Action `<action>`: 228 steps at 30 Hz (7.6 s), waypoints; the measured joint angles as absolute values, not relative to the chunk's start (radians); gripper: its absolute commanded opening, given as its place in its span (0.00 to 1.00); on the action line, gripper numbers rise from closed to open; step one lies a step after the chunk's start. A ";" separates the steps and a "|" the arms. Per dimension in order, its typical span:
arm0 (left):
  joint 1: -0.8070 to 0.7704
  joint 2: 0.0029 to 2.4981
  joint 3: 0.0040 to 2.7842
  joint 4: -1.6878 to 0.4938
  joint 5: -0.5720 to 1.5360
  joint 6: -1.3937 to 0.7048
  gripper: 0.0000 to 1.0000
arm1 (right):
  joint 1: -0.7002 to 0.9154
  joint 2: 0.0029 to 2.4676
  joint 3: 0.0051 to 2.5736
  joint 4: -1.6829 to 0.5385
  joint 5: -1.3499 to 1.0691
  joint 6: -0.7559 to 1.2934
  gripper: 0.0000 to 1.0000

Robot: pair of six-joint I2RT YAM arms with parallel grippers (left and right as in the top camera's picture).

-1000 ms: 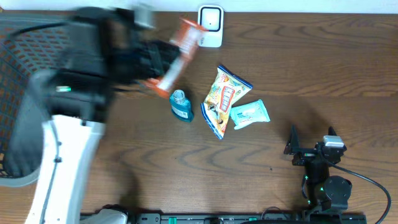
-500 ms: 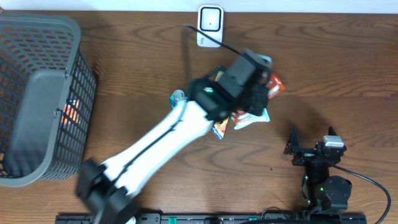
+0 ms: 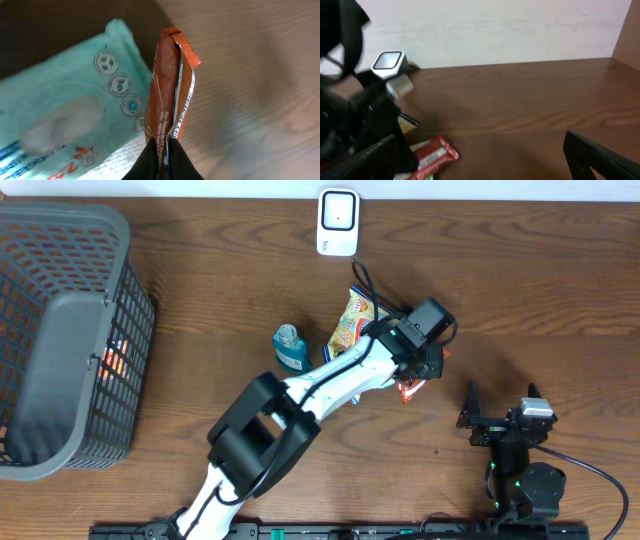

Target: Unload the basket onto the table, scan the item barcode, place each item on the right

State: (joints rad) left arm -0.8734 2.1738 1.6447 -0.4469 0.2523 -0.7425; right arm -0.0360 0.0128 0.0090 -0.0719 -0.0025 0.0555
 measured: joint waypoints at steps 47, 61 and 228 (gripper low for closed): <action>0.415 1.345 1.658 -1.142 -0.189 -0.664 0.98 | -0.036 0.013 0.009 -0.072 -0.002 0.056 0.99; 0.489 1.683 1.631 -1.277 -0.102 -1.026 0.91 | -0.036 0.013 0.009 -0.072 -0.002 0.056 0.99; -0.245 0.876 1.526 -0.460 -0.320 0.121 0.98 | -0.036 0.013 0.009 -0.072 -0.002 0.056 0.99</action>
State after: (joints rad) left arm -0.2455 0.8764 1.5257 -0.4599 -0.3199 0.1215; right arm -0.0360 0.0128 0.0090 -0.0719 -0.0025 0.0555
